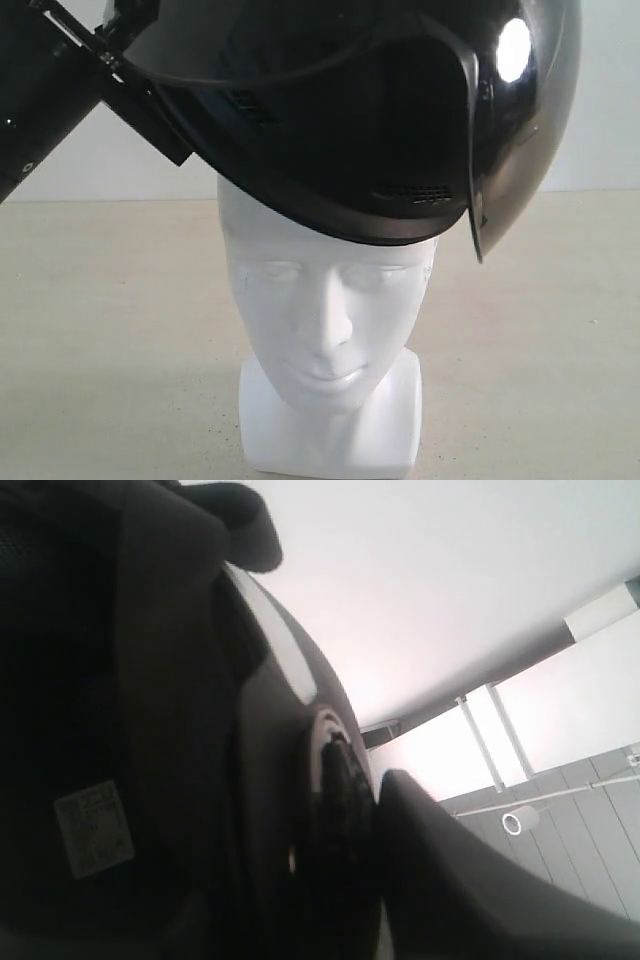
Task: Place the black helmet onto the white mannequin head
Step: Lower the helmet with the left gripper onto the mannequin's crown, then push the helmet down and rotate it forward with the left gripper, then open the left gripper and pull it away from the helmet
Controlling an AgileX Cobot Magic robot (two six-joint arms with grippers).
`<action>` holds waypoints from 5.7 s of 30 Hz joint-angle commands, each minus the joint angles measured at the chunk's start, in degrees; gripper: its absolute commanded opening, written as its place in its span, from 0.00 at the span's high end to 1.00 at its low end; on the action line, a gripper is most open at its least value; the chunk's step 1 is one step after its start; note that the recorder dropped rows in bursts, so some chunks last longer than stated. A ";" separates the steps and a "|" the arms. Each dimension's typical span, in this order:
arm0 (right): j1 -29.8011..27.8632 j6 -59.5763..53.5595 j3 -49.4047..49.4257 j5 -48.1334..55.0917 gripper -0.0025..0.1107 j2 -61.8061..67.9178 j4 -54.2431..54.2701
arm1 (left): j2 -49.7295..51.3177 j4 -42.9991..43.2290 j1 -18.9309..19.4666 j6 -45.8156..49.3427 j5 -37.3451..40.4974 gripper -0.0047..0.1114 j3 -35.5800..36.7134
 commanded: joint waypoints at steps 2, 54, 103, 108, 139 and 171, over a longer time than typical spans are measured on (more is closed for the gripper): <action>0.17 -0.11 -0.04 -0.38 0.98 -0.31 -0.12 | 0.27 -3.02 1.39 2.65 -1.13 0.92 0.34; 0.17 -0.11 -0.04 -0.39 0.98 -0.31 -0.12 | 0.22 -7.50 1.39 -0.90 8.35 0.92 0.53; 0.17 -0.11 -0.04 -0.39 0.98 -0.31 -0.12 | 5.34 -15.34 1.39 -0.07 6.43 0.92 12.29; 0.17 -0.11 -0.04 -0.39 0.98 -0.31 -0.12 | 5.34 -16.14 1.39 0.59 5.84 0.92 15.83; 0.17 -0.11 -0.04 -0.39 0.98 -0.31 -0.12 | 12.60 -14.11 1.76 5.31 2.71 0.87 16.31; 0.17 -0.11 -0.04 -0.39 0.98 -0.31 -0.12 | 12.60 -16.17 1.76 10.41 2.84 0.35 16.31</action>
